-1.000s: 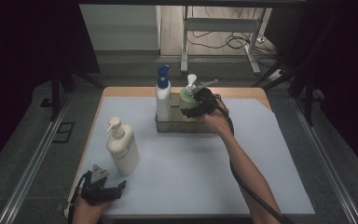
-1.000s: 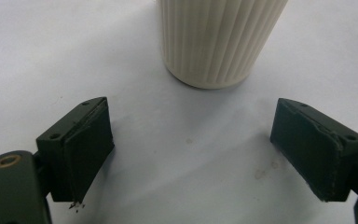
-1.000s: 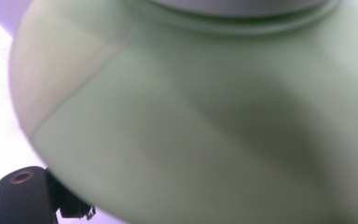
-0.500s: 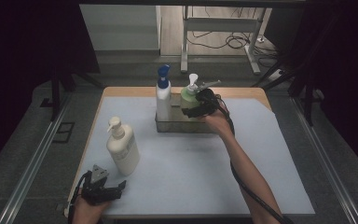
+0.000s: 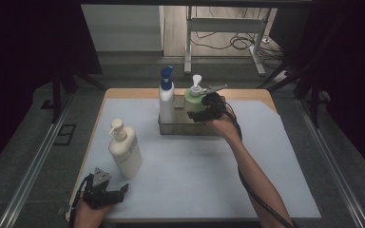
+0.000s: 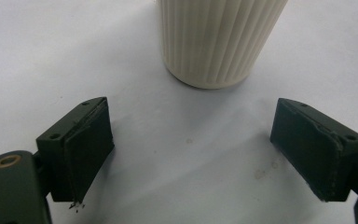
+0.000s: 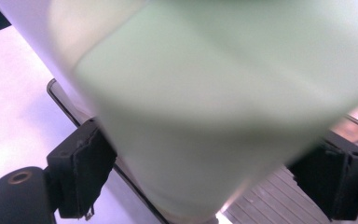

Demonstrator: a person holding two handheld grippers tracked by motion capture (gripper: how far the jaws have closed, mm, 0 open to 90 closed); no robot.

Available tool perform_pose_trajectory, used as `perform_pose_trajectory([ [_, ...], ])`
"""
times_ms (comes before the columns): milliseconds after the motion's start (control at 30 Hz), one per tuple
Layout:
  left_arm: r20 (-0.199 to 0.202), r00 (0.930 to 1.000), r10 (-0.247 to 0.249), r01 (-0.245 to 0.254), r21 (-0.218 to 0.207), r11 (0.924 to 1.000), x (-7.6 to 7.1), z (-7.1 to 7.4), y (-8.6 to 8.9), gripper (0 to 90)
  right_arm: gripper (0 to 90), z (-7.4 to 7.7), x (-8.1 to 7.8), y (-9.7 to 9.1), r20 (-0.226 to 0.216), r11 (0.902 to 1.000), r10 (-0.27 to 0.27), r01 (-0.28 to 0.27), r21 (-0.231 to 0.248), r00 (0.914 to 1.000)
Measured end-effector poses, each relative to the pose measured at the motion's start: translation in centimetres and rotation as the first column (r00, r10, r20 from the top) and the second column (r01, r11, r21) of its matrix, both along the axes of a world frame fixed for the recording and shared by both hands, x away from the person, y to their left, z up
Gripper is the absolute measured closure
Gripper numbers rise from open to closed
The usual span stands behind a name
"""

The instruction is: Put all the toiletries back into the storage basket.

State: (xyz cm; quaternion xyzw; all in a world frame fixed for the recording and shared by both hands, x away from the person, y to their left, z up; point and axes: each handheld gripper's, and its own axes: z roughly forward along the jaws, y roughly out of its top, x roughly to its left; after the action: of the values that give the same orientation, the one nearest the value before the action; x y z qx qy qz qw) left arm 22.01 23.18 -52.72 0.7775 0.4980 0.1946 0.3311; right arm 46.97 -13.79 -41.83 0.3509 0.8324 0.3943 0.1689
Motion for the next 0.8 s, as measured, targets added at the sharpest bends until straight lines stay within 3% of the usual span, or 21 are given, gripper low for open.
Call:
perform_pose_trajectory([
  [367,0.0,1.0,0.001,-0.001,-0.001,1.0,0.0,0.0,0.0,12.4,13.4,1.0,-1.5,-1.6,-0.001,0.9994,0.03,-0.03,0.017,0.9995],
  [467,0.001,1.0,0.001,-0.001,-0.001,1.0,0.0,0.0,0.0,12.4,14.1,1.2,-1.7,-2.2,-0.029,0.9991,0.03,-0.029,0.03,0.9991],
  [700,0.001,1.0,0.001,-0.001,0.0,1.0,0.0,0.0,0.0,12.4,28.8,1.5,-2.2,-3.8,-0.042,0.9986,0.012,-0.01,0.053,0.9991],
  [800,0.001,1.0,0.001,-0.001,0.001,1.0,0.0,0.0,0.0,12.4,40.0,1.6,-2.2,-4.5,-0.052,0.9995,0.009,-0.007,0.031,0.9986],
])
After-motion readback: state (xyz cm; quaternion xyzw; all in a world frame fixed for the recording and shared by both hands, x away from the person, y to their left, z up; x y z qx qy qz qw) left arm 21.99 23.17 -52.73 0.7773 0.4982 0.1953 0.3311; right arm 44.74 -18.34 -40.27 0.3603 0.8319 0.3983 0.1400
